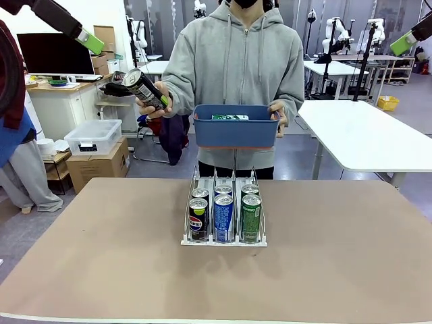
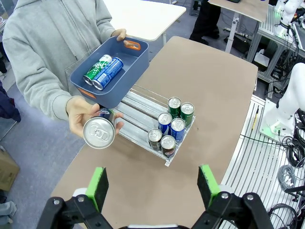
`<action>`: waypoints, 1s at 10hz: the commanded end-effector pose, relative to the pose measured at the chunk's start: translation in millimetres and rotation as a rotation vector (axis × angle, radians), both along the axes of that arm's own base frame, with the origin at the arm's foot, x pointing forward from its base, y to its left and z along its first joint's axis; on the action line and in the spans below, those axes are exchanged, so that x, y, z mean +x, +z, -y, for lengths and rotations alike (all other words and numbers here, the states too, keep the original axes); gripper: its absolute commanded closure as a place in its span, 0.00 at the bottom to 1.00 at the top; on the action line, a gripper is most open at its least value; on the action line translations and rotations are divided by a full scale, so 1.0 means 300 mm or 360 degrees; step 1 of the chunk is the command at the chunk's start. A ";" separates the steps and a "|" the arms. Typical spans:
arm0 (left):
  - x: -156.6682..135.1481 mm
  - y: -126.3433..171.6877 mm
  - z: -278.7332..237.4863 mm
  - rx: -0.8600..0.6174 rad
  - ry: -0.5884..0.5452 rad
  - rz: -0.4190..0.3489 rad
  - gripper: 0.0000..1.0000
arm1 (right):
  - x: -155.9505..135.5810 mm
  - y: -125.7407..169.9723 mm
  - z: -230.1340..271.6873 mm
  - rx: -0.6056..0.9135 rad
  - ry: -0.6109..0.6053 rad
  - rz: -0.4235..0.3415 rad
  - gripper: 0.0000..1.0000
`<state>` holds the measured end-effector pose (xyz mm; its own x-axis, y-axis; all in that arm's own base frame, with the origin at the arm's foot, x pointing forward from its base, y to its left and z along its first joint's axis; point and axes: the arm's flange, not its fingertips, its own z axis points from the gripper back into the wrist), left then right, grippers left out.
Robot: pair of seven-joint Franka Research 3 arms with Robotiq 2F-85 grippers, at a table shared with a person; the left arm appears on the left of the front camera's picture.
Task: Fill the beverage cans into the dispenser.
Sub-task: Pick up the Pepsi coke handed by the human.
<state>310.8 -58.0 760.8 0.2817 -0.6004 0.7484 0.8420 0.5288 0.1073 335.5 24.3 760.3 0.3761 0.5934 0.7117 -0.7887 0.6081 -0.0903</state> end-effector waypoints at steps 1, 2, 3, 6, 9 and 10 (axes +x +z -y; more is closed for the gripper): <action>0.000 0.027 -0.021 -0.0014 -0.0107 -0.0069 0.00 | 0.001 0.000 0.000 0.0001 0.0001 0.0000 0.00; 0.043 0.043 -0.044 -0.0020 -0.0108 -0.0064 0.00 | 0.001 0.000 0.000 0.0001 0.0001 0.0000 0.00; 0.096 0.033 -0.057 -0.0025 -0.0081 -0.0052 0.00 | 0.001 0.000 0.000 0.0001 0.0001 0.0000 0.00; 0.247 -0.049 -0.038 0.0046 0.0104 0.0070 0.00 | 0.001 0.000 0.000 0.0001 0.0001 0.0000 0.00; 0.294 -0.121 0.027 0.0114 0.0178 0.0148 0.00 | 0.001 0.000 0.000 0.0001 0.0001 0.0000 0.00; 0.305 -0.142 0.041 0.0145 0.0202 0.0147 0.00 | 0.001 0.000 0.000 0.0001 0.0001 0.0000 0.00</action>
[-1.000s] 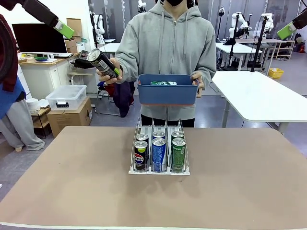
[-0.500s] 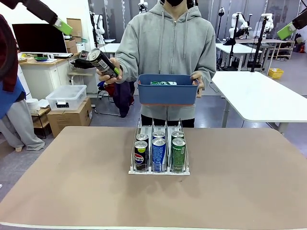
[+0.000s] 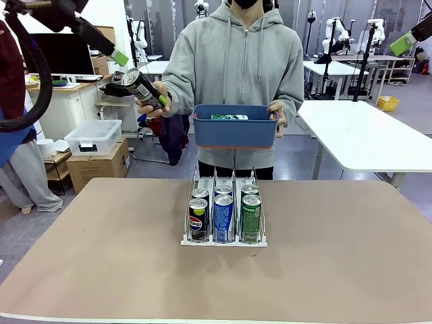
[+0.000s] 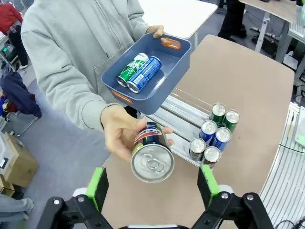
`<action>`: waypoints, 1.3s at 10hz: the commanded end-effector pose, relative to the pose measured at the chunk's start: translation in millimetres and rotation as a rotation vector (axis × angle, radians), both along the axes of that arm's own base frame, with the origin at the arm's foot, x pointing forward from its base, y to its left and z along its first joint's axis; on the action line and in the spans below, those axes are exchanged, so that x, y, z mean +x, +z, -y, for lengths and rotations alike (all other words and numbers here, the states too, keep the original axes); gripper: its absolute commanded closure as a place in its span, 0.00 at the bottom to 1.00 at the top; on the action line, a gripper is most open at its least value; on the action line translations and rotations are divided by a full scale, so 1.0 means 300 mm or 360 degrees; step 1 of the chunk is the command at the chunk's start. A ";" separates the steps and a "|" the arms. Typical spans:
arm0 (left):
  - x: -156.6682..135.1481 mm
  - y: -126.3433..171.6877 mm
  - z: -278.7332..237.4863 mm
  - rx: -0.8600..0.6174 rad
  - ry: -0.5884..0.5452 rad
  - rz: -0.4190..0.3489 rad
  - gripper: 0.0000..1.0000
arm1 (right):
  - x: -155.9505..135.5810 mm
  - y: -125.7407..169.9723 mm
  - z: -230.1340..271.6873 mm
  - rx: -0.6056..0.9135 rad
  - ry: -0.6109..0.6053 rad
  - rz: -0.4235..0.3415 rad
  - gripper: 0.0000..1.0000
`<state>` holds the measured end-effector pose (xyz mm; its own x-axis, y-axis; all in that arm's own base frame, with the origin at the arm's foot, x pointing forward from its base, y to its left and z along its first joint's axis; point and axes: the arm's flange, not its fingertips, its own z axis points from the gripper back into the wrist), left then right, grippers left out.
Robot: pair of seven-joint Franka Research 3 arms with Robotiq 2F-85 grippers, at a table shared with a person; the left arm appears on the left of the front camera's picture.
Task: Fill the beverage cans into the dispenser.
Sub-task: Pick up the Pepsi coke handed by the human.
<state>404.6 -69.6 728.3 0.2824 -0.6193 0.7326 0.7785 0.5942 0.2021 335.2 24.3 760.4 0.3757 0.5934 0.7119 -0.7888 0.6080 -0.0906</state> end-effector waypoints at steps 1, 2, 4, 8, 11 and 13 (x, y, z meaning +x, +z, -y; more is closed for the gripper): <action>-0.010 -0.053 0.018 0.0037 0.0089 0.0027 0.00 | 0.002 -0.001 0.000 0.0001 0.0001 -0.0001 0.00; -0.009 -0.073 0.037 0.0047 0.0119 0.0038 0.00 | 0.002 -0.001 0.000 0.0001 0.0001 -0.0001 0.00; -0.005 -0.096 0.065 0.0025 0.0104 0.0036 0.00 | 0.002 -0.001 0.000 0.0001 0.0001 -0.0001 0.00; 0.015 -0.114 0.084 0.0009 0.0072 -0.0026 0.00 | 0.002 -0.001 0.000 0.0001 0.0001 -0.0001 0.00; 0.037 -0.134 0.092 0.0017 0.0094 -0.0039 0.00 | 0.002 -0.001 0.000 0.0001 0.0001 -0.0001 0.00; 0.055 -0.147 0.089 0.0025 0.0122 -0.0041 0.00 | 0.002 -0.001 0.000 0.0001 0.0001 -0.0001 0.00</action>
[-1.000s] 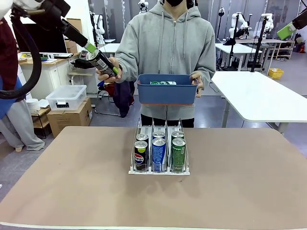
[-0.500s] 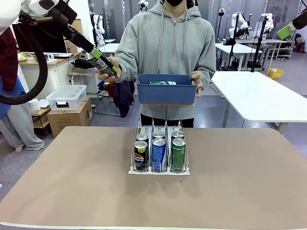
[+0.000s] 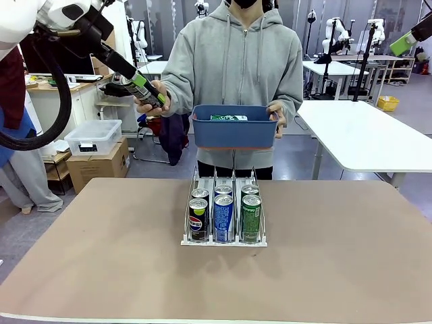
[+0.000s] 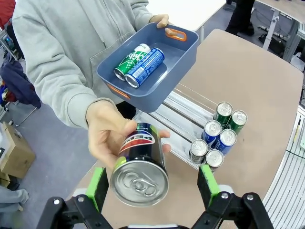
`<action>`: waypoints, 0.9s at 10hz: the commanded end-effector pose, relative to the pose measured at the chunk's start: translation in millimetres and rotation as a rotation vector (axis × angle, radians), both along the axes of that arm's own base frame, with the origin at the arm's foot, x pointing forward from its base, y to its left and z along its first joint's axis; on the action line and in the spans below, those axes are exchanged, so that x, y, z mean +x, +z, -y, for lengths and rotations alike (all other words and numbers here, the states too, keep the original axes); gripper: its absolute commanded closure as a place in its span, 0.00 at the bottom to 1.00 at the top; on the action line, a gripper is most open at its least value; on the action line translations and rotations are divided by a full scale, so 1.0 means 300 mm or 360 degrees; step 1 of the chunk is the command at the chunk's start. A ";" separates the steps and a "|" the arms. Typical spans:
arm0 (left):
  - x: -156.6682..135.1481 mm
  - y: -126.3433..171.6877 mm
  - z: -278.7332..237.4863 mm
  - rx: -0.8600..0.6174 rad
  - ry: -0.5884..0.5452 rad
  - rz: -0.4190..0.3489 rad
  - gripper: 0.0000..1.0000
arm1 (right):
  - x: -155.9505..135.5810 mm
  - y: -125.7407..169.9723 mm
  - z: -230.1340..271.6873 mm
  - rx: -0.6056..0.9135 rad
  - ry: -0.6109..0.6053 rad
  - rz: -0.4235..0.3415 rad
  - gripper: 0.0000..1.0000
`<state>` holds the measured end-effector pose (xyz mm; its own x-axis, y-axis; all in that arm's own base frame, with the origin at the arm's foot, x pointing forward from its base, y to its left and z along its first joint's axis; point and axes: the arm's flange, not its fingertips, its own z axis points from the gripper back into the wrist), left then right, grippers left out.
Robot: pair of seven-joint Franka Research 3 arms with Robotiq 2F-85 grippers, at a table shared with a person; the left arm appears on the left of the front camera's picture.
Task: Fill the beverage cans into the dispenser.
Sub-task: Pick up the Pepsi coke handed by the human.
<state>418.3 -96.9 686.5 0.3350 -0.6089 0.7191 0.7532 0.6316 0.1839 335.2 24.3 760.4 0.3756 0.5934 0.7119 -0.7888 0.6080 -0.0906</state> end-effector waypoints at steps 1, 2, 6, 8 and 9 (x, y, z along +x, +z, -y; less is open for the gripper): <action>0.013 -0.014 0.000 0.0006 0.0050 0.0001 0.00 | 0.002 -0.001 0.000 0.0001 0.0001 -0.0001 0.00; 0.018 -0.019 0.000 0.0008 0.0059 -0.0008 0.00 | 0.002 -0.001 0.000 0.0001 0.0001 -0.0001 0.00; 0.038 -0.042 -0.006 0.0023 0.0130 -0.0010 0.00 | 0.002 -0.001 0.000 0.0001 0.0001 -0.0001 0.00; 0.046 -0.049 -0.005 0.0025 0.0131 -0.0033 0.00 | 0.002 -0.001 0.000 0.0001 0.0001 -0.0001 0.00; 0.053 -0.055 -0.005 0.0026 0.0136 -0.0040 0.00 | 0.002 -0.001 0.000 0.0001 0.0001 -0.0001 0.00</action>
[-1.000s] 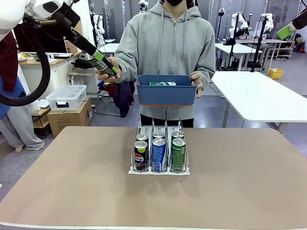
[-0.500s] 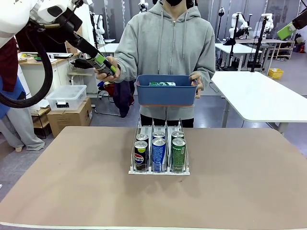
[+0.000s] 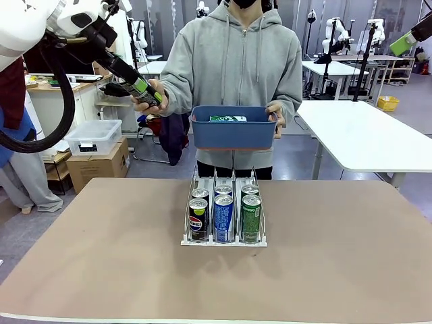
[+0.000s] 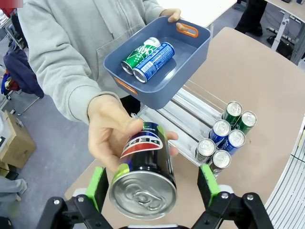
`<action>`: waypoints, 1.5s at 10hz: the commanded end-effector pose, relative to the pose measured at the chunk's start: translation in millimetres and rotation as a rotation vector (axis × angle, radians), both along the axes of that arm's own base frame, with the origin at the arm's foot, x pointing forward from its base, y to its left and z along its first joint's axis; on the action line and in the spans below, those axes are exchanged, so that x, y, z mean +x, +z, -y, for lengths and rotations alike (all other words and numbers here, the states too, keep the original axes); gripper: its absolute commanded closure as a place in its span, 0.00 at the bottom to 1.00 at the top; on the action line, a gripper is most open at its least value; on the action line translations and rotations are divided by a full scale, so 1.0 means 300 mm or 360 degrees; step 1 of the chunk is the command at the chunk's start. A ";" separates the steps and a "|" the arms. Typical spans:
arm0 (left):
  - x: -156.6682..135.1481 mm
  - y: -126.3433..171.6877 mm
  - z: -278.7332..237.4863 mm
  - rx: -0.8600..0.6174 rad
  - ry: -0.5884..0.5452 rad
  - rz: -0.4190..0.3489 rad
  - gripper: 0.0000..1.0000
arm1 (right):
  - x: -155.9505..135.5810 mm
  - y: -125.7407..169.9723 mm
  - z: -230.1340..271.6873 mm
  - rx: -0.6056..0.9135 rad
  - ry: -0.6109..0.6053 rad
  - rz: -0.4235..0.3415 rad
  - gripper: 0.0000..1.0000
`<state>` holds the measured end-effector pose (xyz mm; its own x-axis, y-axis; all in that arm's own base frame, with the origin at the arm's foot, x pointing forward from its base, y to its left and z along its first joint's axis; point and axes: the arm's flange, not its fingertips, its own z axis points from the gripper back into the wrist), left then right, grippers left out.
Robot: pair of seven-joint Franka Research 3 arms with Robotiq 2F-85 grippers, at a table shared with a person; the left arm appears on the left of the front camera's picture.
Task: Fill the beverage cans into the dispenser.
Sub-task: Pick up the Pepsi coke handed by the human.
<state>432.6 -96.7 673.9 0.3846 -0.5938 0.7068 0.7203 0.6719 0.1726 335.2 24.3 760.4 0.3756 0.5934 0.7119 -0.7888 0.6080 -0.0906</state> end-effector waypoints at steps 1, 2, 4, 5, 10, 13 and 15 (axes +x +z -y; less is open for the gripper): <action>0.011 -0.021 -0.005 0.0018 0.0057 -0.0017 0.00 | 0.002 -0.001 0.000 0.0001 0.0001 -0.0001 0.00; 0.016 -0.028 -0.006 0.0018 0.0061 -0.0026 0.00 | 0.002 -0.001 0.000 0.0001 0.0001 -0.0001 0.00; 0.011 -0.015 0.000 0.0003 0.0004 -0.0016 0.00 | 0.002 -0.001 0.000 0.0001 0.0001 -0.0001 0.00; 0.011 -0.015 0.000 0.0003 0.0004 -0.0016 0.00 | 0.002 -0.001 0.000 0.0001 0.0001 -0.0001 0.00; 0.014 -0.024 -0.015 -0.0008 0.0046 -0.0063 1.00 | 0.002 -0.001 0.000 0.0001 0.0001 -0.0001 0.00; 0.015 -0.015 -0.024 -0.0037 0.0057 -0.0039 1.00 | 0.002 -0.001 0.000 0.0001 0.0001 -0.0001 0.00; 0.008 -0.004 -0.027 -0.0040 0.0047 -0.0010 1.00 | 0.002 -0.001 0.000 0.0001 0.0001 -0.0001 0.00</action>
